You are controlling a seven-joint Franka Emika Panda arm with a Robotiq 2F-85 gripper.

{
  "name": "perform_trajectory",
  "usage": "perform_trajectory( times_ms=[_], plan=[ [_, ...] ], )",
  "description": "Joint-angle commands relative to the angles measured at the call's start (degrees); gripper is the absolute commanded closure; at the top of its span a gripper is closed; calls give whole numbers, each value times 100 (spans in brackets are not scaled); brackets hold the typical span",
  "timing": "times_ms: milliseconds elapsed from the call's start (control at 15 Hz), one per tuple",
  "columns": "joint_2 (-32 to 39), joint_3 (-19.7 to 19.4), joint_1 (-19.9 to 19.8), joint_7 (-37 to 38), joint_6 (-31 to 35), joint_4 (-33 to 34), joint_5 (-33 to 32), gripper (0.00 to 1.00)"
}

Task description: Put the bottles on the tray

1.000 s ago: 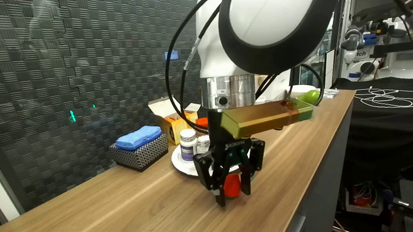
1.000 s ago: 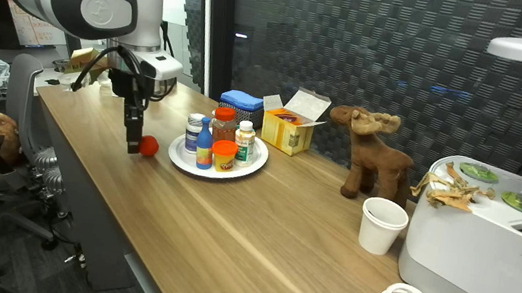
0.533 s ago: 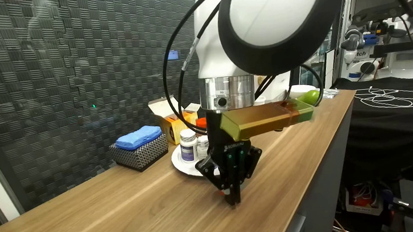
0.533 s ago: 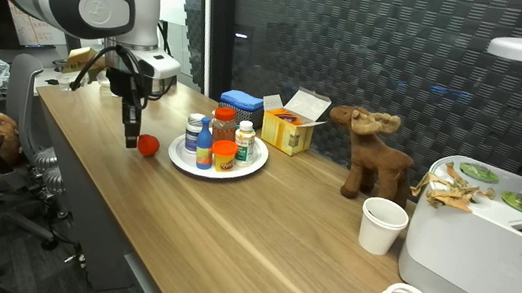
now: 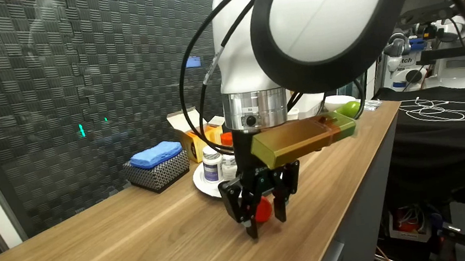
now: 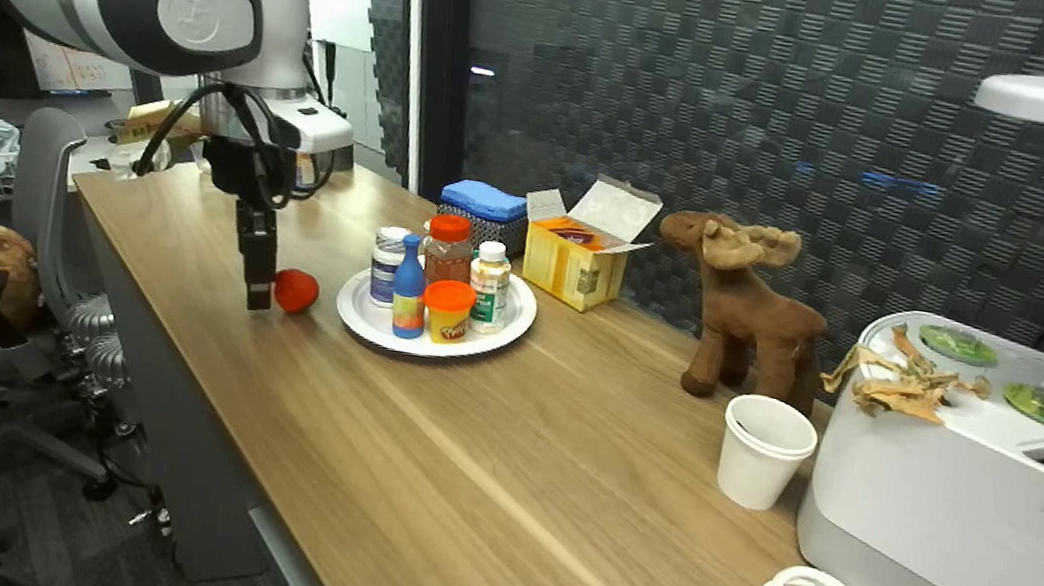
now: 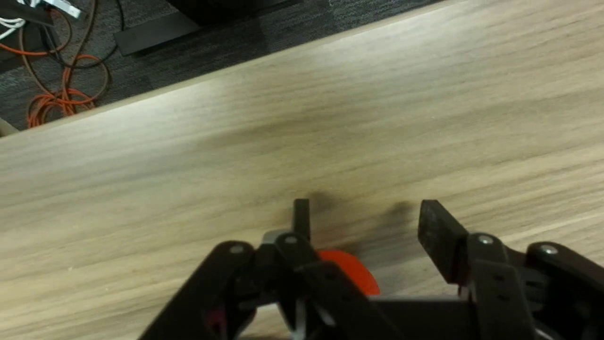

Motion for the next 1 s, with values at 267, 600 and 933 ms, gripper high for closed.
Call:
perform_trajectory(
  times_ms=[267, 600, 933],
  plan=[
    [55, -181, 72, 748, 53, 102, -825, 0],
    [346, -318, 56, 759, 53, 370, -1196, 0],
    [445, -324, 91, 581, 3, 501, -1035, 34]
  ],
)
